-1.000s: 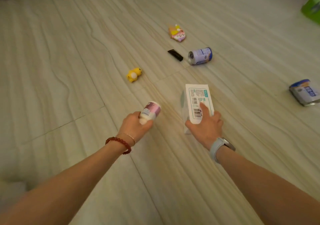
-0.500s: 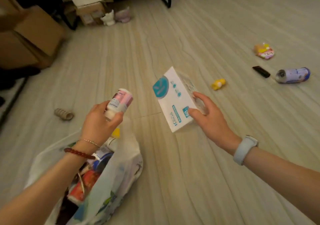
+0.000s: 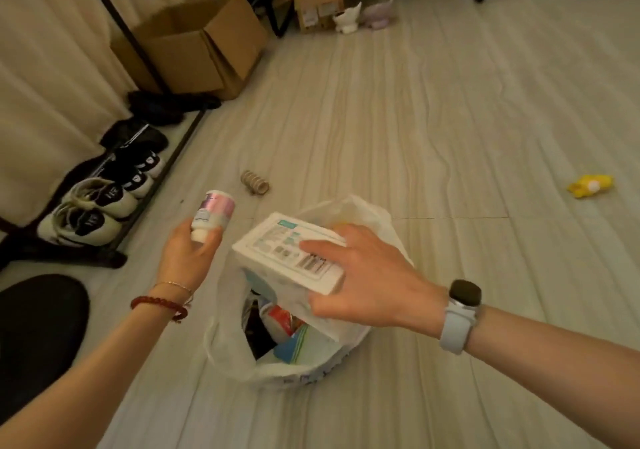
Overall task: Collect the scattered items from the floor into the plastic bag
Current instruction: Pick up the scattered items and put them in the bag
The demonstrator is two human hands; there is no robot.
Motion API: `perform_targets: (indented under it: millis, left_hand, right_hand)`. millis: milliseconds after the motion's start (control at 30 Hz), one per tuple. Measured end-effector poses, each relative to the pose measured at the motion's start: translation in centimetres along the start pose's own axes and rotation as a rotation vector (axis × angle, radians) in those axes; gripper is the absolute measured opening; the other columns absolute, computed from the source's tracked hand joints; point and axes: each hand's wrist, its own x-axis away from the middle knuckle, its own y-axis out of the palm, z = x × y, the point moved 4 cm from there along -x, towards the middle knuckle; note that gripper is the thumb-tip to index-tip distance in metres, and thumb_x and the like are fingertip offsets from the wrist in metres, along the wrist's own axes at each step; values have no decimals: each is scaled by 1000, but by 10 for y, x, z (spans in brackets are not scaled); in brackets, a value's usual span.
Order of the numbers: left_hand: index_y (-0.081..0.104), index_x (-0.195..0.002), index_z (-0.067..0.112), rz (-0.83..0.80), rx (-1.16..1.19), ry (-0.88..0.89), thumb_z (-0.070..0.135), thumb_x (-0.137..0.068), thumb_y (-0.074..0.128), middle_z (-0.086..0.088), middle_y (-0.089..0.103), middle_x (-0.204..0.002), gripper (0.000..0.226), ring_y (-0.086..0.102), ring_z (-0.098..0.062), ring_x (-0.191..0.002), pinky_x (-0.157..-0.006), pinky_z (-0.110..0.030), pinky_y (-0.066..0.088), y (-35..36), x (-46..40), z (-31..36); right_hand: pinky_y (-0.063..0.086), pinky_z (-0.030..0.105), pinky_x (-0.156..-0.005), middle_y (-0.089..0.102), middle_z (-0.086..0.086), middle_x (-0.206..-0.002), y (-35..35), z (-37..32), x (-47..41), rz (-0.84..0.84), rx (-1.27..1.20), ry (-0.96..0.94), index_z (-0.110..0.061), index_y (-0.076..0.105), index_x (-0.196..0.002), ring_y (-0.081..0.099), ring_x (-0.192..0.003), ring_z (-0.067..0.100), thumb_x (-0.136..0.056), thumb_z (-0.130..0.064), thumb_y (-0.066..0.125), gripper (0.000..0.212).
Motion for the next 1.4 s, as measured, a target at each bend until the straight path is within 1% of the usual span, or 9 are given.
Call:
perform_targets:
  millis: [100,267,400,600,800,967,1133,1267,1400]
  left_hand:
    - [48,-116,3,-6,33,-28,24,-90,51,-11,52,-95,33,53,-27,-82,-67,-39,45,-3,3,-9]
    - [44,-123,6,-60,197,-190,26,-91,49,-12,55,-105,38,61,-28,-87,-79,-42,53,6,-1,-29]
    - [49,-115,2,-82,71,-173,25,-91,50,-15,53,-107,33,50,-21,-79,-58,-26,40,18,12,-39]
    - [43,-123,1,-43,88,-247,28,-93,46,-20,43,-125,40,46,-21,-83,-72,-33,39,25,13,-58]
    - [39,-127,4,56,65,-75,23,-91,50,-17,40,-124,42,43,-14,-77,-68,-28,37,15,12,-41]
    - [43,-123,5,157,24,225,21,-88,55,-6,40,-106,41,39,0,-67,-55,-11,31,0,4,1]
    - [42,-128,11,-74,-175,329,40,-84,56,-10,48,-118,54,47,-13,-80,-66,-28,44,21,14,0]
    - [49,-122,16,-45,-382,356,59,-79,39,-7,57,-111,62,51,-20,-93,-79,-32,35,26,19,3]
    - [50,-122,17,-57,-366,463,61,-72,27,-5,58,-110,70,48,-22,-102,-86,-34,32,30,21,34]
  right_hand:
    - [41,39,-95,49,17,-122,33,-21,-4,58,274,-163,-28,49,-125,44,-115,35,-64,-62,36,71]
    - [39,52,-97,43,23,-130,68,-33,-39,14,226,-220,-13,51,-122,40,-116,39,-74,-44,61,57]
    - [23,43,-113,30,14,-146,73,-33,-53,48,93,-190,-12,45,-129,24,-134,29,-80,-49,59,62]
    - [21,32,-114,-4,0,-156,75,-20,-35,1,-40,-154,-30,18,-143,7,-143,17,-82,-48,58,75]
    - [32,33,-108,1,-3,-155,77,-14,-31,-17,-54,-99,-31,11,-143,16,-141,17,-83,-48,57,78]
    - [17,30,-115,-5,-6,-157,79,-23,-42,-64,-85,-90,-26,4,-145,2,-144,11,-83,-49,57,85]
    - [-8,42,-114,8,4,-157,37,18,-40,195,273,-45,-19,11,-146,1,-145,18,-89,-57,25,70]
    - [27,50,-108,22,17,-151,16,75,-35,104,351,481,-9,6,-144,25,-137,35,-92,-46,39,72]
    - [42,36,-72,63,19,-111,12,90,-31,147,85,513,-5,51,-112,58,-99,37,-96,-28,37,32]
